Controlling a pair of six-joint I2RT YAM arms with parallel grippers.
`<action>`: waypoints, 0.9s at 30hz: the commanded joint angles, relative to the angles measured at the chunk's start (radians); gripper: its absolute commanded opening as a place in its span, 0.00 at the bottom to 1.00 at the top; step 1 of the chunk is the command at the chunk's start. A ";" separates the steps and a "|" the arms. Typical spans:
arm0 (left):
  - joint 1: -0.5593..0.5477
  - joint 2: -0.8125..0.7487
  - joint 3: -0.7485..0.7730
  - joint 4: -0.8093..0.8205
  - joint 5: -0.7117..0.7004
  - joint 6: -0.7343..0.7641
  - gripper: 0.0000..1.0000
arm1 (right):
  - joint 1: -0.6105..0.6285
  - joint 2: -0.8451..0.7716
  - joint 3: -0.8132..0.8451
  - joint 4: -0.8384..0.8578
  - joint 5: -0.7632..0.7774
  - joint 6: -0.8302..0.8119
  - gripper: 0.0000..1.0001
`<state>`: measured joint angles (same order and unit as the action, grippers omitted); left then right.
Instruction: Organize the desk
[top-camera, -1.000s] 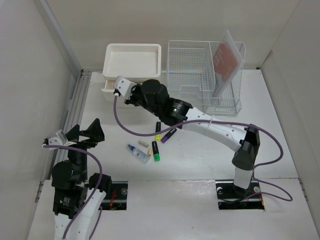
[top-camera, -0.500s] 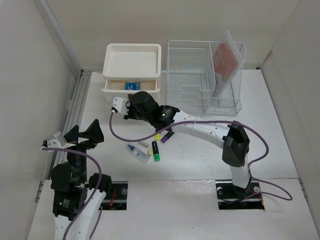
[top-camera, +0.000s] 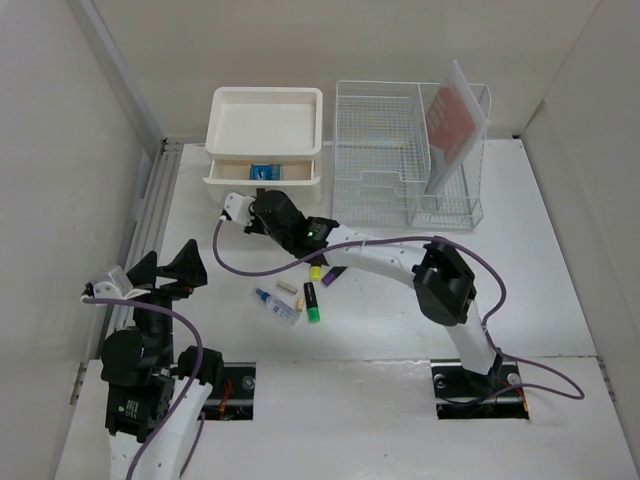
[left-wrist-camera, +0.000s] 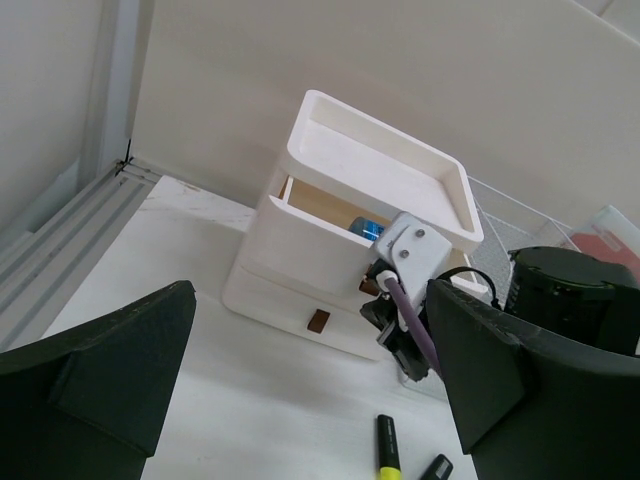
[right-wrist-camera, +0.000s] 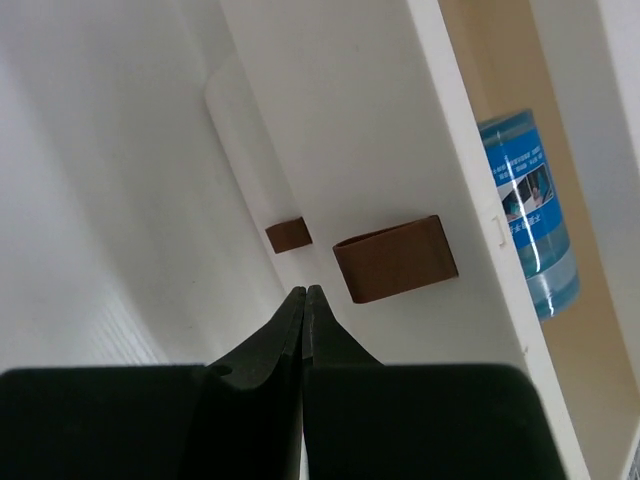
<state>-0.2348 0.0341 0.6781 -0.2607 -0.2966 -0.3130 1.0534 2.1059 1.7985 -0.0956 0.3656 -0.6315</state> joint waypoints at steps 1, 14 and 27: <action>-0.006 -0.011 -0.006 0.031 -0.007 -0.003 1.00 | -0.016 0.019 0.061 0.100 0.082 0.006 0.00; -0.006 -0.011 -0.006 0.031 -0.007 -0.003 1.00 | -0.039 0.051 0.081 0.191 0.134 -0.033 0.00; -0.006 -0.011 -0.006 0.031 -0.007 -0.003 1.00 | -0.049 0.095 0.116 0.250 0.182 -0.102 0.00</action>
<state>-0.2348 0.0341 0.6781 -0.2611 -0.2966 -0.3130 1.0237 2.1864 1.8534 0.0658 0.5083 -0.7147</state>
